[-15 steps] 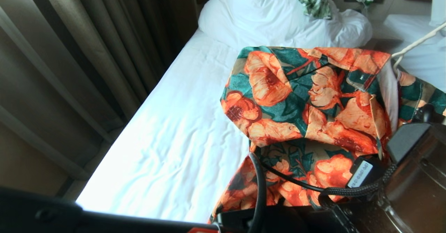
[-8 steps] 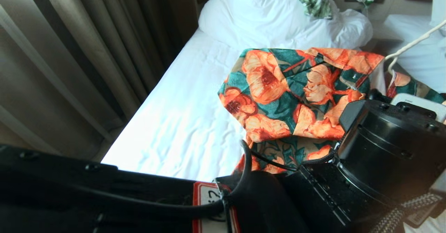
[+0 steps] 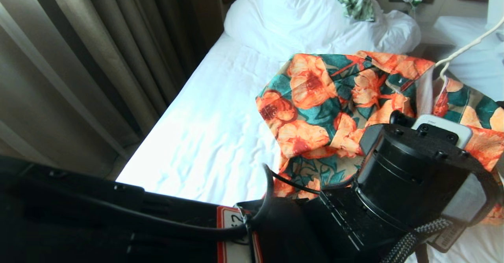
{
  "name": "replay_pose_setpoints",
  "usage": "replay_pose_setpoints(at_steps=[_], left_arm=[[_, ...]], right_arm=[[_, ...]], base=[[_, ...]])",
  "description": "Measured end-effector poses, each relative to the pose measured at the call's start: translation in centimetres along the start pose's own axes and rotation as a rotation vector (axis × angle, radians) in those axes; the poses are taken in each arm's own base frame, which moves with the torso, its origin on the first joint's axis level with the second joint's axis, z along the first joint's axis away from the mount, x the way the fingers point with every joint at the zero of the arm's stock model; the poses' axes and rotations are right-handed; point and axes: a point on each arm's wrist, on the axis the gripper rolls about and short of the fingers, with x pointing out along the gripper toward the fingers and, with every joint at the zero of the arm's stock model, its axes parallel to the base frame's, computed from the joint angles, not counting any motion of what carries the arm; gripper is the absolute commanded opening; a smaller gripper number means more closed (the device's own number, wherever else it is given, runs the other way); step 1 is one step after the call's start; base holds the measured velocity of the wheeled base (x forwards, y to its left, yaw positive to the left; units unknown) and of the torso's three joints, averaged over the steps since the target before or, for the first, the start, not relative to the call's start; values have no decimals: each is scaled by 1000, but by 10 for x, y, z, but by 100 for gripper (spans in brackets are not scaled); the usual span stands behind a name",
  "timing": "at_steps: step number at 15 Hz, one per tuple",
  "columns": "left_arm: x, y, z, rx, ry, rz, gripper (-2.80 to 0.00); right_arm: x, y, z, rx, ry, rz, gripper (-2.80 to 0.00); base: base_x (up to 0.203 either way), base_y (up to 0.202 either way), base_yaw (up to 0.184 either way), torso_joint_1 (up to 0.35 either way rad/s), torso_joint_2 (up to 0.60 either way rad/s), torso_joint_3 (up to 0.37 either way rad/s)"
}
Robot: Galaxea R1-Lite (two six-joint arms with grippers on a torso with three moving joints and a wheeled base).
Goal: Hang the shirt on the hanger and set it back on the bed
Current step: Take the clothes hanger out of the clothes
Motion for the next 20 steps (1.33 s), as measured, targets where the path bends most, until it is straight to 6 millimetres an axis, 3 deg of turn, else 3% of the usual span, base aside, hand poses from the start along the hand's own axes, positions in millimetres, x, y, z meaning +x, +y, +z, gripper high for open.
replay_pose_setpoints(at_steps=[16, 20], left_arm=[[-15, 22, -2, -69, -5, 52, -280], [-19, 27, 15, -81, -57, 84, -280]], right_arm=[[-15, -18, -1, 6, -13, -56, -280], [-12, -18, -2, 12, -10, -44, -280]], base=[[0, 0, 0, 0, 0, 0], [0, 0, 0, 0, 0, 0]])
